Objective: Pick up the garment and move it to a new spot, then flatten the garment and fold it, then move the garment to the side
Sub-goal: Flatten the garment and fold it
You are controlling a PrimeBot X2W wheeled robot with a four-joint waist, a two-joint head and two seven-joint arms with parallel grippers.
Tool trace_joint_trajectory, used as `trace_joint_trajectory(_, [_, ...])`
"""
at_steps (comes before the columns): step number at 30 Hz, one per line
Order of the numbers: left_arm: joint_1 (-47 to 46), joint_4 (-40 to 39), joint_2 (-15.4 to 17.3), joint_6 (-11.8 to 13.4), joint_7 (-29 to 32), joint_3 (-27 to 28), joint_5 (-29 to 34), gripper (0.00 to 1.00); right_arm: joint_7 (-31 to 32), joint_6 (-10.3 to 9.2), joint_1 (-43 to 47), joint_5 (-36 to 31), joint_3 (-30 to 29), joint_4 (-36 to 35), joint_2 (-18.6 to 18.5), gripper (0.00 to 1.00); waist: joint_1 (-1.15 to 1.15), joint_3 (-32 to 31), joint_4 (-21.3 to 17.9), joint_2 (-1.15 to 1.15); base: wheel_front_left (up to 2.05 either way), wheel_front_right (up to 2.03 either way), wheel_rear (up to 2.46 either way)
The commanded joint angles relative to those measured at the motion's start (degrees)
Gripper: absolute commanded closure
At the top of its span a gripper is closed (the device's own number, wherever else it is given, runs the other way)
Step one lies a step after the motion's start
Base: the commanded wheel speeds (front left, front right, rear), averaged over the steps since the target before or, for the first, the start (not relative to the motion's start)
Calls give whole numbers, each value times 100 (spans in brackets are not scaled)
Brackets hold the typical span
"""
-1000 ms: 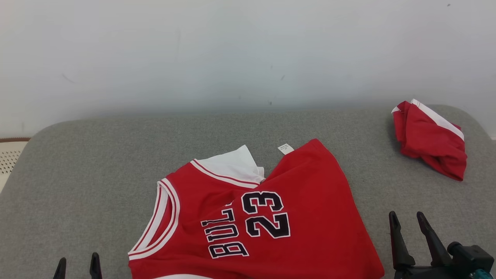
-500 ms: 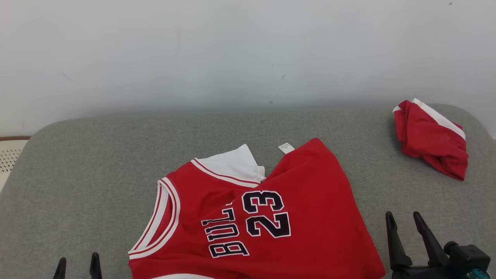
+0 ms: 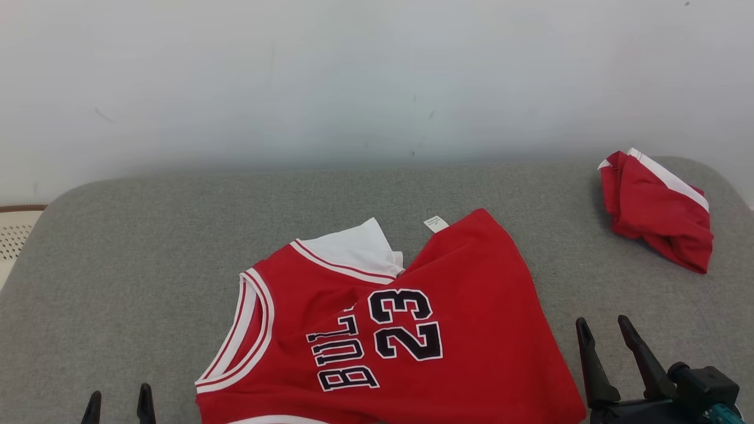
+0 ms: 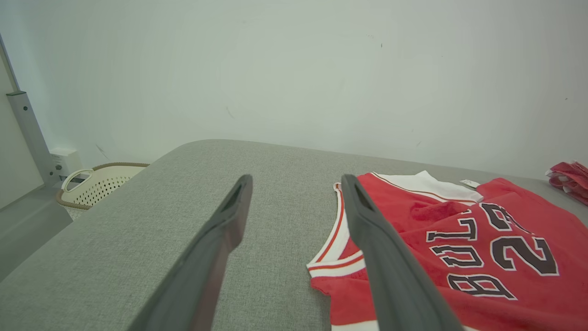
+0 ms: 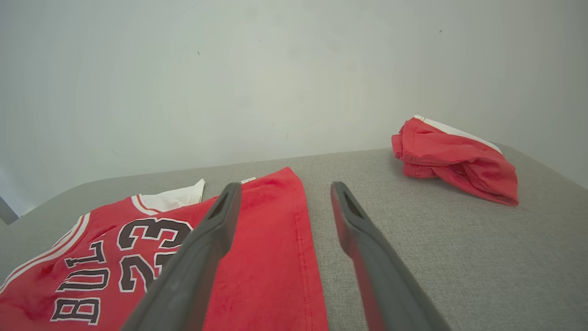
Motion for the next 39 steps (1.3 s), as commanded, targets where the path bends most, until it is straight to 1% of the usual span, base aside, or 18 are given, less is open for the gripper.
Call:
trace_joint_trajectory(1, [-29, 14, 4, -15, -20, 11, 7, 0, -7, 2, -39, 24, 18, -8, -45, 0, 0, 1, 1, 0, 0, 0, 0])
trace_joint_trajectory(28, [32, 60, 4, -16, -20, -45, -46, 0, -7, 2, -25, 64, 102, 85, -110, 0, 0, -17, 14, 0, 0, 0, 0])
trace_joint_trajectory(34, [221, 162, 4, -83, -20, -224, -218, 0, 7, 2, 10, 156, 243, 330, -242, 0, 0, -38, 11, 0, 0, 0, 0])
trace_joint_trajectory(39, [464, 378, 4, -144, -19, -496, -399, 0, 217, 2, 54, 335, 390, 501, -454, 0, 0, -50, 49, 0, 0, 0, 0])
